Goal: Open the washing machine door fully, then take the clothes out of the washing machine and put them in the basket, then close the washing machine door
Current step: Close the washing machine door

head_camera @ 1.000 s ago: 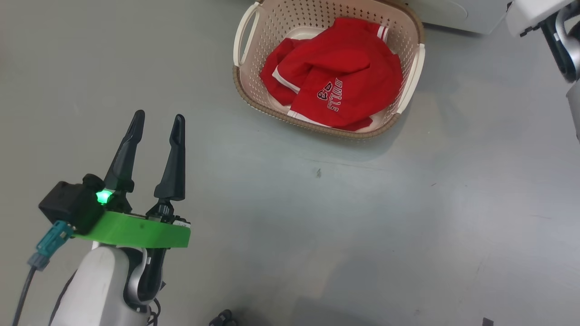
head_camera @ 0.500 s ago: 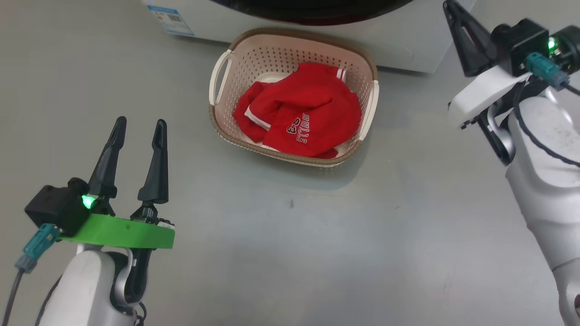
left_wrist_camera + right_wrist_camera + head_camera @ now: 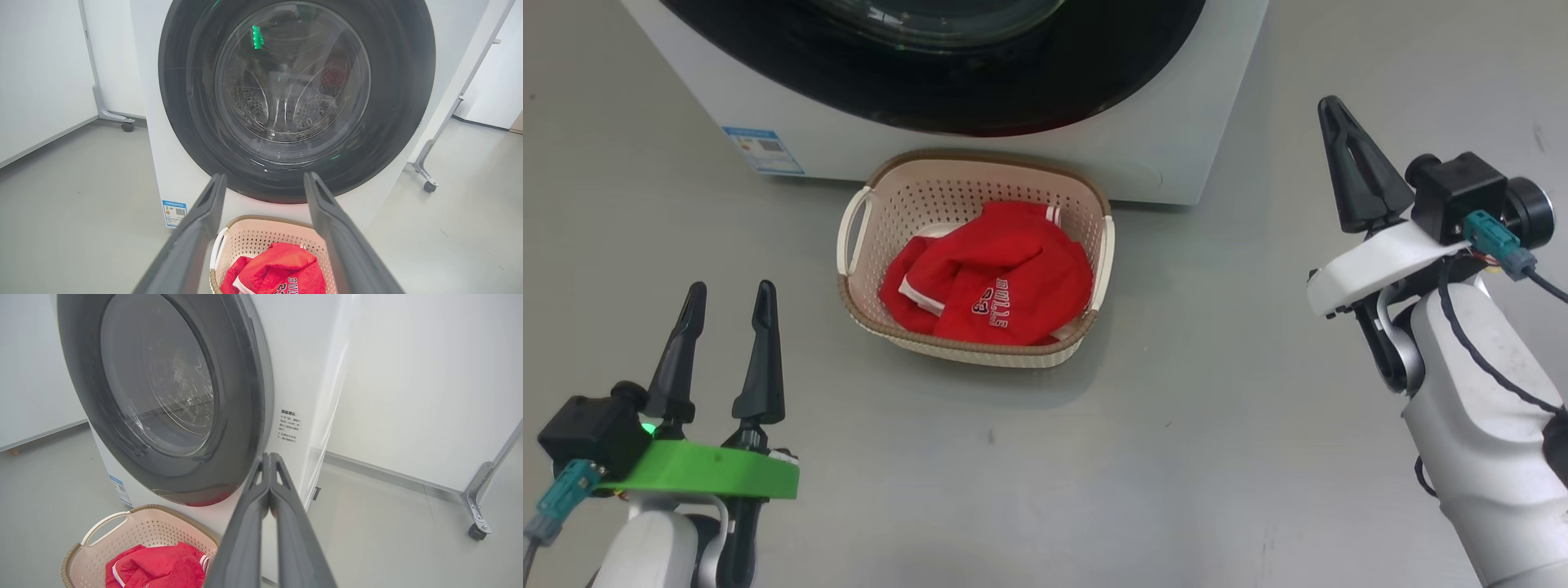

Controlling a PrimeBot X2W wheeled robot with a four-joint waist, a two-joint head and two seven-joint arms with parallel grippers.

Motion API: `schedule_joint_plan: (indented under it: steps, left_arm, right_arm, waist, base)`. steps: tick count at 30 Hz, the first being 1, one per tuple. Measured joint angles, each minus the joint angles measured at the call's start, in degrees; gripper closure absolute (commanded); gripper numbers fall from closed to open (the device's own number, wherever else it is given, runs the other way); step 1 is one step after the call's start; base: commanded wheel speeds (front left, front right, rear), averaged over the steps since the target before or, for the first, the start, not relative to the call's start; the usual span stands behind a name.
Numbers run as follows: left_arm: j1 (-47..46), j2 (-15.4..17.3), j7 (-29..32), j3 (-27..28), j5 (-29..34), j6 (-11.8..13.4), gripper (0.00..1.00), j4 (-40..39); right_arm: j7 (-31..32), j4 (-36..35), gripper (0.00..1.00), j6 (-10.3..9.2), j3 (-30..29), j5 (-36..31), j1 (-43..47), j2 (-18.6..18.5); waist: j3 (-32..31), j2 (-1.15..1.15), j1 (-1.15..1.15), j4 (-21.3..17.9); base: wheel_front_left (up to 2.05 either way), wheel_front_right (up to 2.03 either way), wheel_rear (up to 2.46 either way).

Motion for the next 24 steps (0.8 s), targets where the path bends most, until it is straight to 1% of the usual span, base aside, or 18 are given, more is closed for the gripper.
schedule_joint_plan:
  steps: [1,5,11,14,16,20,21,22,23,24]
  left_arm:
    - [0.5,0.0,0.0,0.2,0.0,0.0,0.00,0.0]
    - [2.3,0.2,0.0,0.5,0.1,0.0,0.00,0.0]
    - [4.2,0.2,0.0,0.9,0.1,0.0,0.00,0.0]
    - [4.9,0.1,0.0,0.9,0.1,0.0,0.00,0.0]
    - [5.6,0.1,0.0,1.1,0.2,0.0,0.00,0.0]
    - [6.9,-0.5,0.0,1.4,0.2,0.0,0.00,0.0]
    - [7.0,-0.6,0.0,1.5,0.2,0.0,0.00,0.0]
    - [7.1,-0.7,0.0,1.5,0.2,0.0,0.00,-0.1]
    - [7.3,-0.8,0.0,1.7,0.2,0.0,0.00,-0.2]
    - [7.4,-0.9,0.0,1.8,0.2,0.0,0.00,-0.2]
  right_arm:
    - [0.0,-0.6,1.00,-0.11,-0.5,0.2,1.0,0.1]
    - [0.0,-3.4,1.00,-1.53,-2.3,1.2,5.1,0.9]
    - [0.0,-7.7,1.00,-2.63,-3.7,1.5,11.3,1.3]
    - [0.0,-9.8,1.00,-3.55,-4.7,1.5,13.9,1.4]
    - [0.0,-11.1,1.00,-3.63,-5.1,1.5,15.6,1.4]
    - [0.0,-13.6,1.00,-4.97,-6.1,0.5,18.7,1.5]
    - [0.0,-14.2,0.93,-5.41,-6.5,0.5,19.5,1.7]
    - [0.0,-14.8,0.56,-5.82,-7.0,0.5,20.4,1.8]
    - [0.0,-15.5,0.00,-6.10,-7.6,0.5,21.2,2.1]
    - [0.0,-16.0,0.00,-6.12,-8.1,0.5,22.0,2.4]
  waist:
    - [-0.6,0.00,0.00,-0.5]
    - [-2.8,0.00,0.00,-2.3]
    - [-5.7,0.00,0.00,-4.6]
    - [-6.9,0.00,0.00,-5.5]
    - [-7.6,0.00,0.00,-6.0]
    - [-8.8,0.00,0.00,-6.8]
    - [-9.1,0.00,0.00,-6.9]
    - [-9.3,0.00,0.00,-7.0]
    - [-9.4,0.00,0.00,-7.2]
    - [-9.5,0.00,0.00,-7.2]
  base:
    - [0.00,0.00,0.00]
    - [0.00,0.00,0.00]
    - [0.00,0.00,0.00]
    - [0.00,0.00,0.00]
    - [0.00,0.00,0.00]
    - [0.00,0.00,0.00]
    - [0.00,0.00,0.00]
    - [0.00,0.00,0.00]
    - [0.00,0.00,0.00]
    - [0.00,0.00,0.00]
